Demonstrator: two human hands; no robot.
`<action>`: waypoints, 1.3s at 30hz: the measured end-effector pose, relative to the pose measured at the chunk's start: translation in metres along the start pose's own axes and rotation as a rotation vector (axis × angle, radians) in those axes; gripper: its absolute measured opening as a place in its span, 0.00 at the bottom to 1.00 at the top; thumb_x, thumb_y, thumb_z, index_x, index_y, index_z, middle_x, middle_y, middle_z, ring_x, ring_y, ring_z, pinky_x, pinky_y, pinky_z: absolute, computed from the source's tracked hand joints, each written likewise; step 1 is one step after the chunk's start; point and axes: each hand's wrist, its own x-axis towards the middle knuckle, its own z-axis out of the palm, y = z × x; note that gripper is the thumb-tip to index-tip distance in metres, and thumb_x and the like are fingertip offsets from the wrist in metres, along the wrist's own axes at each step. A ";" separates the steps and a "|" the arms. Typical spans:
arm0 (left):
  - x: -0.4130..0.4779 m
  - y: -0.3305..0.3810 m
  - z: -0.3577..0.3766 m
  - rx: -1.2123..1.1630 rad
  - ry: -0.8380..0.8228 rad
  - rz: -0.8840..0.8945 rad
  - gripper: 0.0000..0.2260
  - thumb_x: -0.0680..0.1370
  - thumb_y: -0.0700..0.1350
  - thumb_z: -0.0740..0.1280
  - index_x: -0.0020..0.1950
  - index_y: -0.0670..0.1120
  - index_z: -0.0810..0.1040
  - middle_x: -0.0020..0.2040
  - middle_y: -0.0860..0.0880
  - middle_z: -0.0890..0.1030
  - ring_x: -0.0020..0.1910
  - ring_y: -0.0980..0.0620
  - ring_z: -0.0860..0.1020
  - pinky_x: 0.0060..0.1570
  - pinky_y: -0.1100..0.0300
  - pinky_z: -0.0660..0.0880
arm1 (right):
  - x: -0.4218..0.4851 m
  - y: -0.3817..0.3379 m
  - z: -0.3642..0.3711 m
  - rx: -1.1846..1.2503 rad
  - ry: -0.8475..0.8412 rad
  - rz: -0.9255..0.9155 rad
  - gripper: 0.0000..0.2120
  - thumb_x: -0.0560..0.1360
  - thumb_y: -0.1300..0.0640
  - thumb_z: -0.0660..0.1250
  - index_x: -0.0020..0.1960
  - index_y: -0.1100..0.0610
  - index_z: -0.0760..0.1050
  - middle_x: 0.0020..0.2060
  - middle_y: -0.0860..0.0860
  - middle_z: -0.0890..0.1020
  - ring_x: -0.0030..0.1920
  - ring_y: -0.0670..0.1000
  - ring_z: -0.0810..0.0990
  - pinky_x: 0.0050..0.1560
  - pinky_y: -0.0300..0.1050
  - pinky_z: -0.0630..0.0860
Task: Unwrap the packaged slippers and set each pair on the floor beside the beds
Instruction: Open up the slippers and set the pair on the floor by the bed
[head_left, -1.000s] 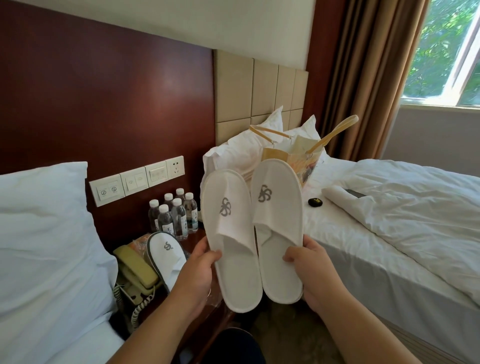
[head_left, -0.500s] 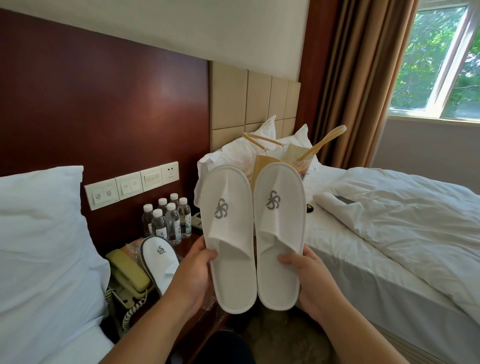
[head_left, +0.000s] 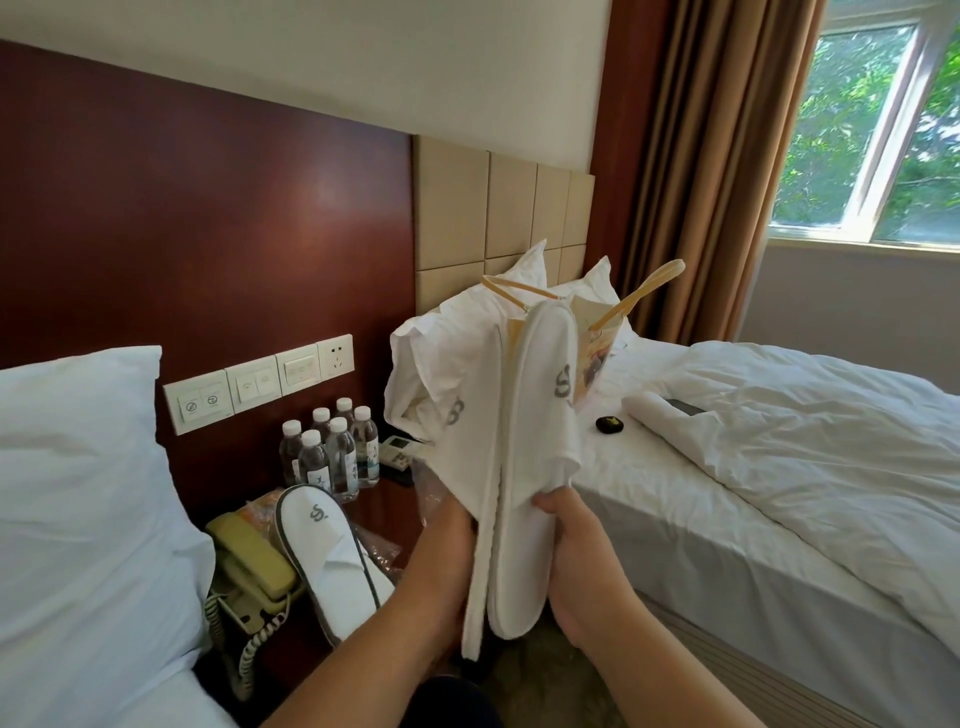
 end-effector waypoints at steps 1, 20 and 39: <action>-0.002 -0.002 0.006 0.070 0.008 0.034 0.21 0.80 0.55 0.58 0.65 0.43 0.76 0.58 0.41 0.81 0.58 0.41 0.79 0.63 0.42 0.74 | -0.001 0.000 0.006 0.001 0.014 -0.007 0.16 0.75 0.53 0.62 0.57 0.59 0.80 0.50 0.58 0.85 0.54 0.61 0.82 0.58 0.58 0.77; -0.029 0.025 0.004 0.108 0.200 0.427 0.11 0.78 0.47 0.69 0.57 0.61 0.79 0.51 0.52 0.85 0.52 0.48 0.84 0.54 0.44 0.81 | -0.017 -0.014 0.038 -0.306 0.183 -0.461 0.11 0.77 0.64 0.65 0.44 0.50 0.79 0.38 0.51 0.82 0.40 0.51 0.80 0.42 0.41 0.79; -0.033 0.042 0.014 -0.036 0.092 0.296 0.11 0.82 0.57 0.58 0.60 0.62 0.77 0.58 0.55 0.81 0.57 0.54 0.79 0.57 0.56 0.75 | -0.015 -0.037 0.039 -0.302 0.073 -0.477 0.20 0.79 0.68 0.56 0.53 0.51 0.83 0.45 0.48 0.86 0.48 0.50 0.83 0.50 0.43 0.80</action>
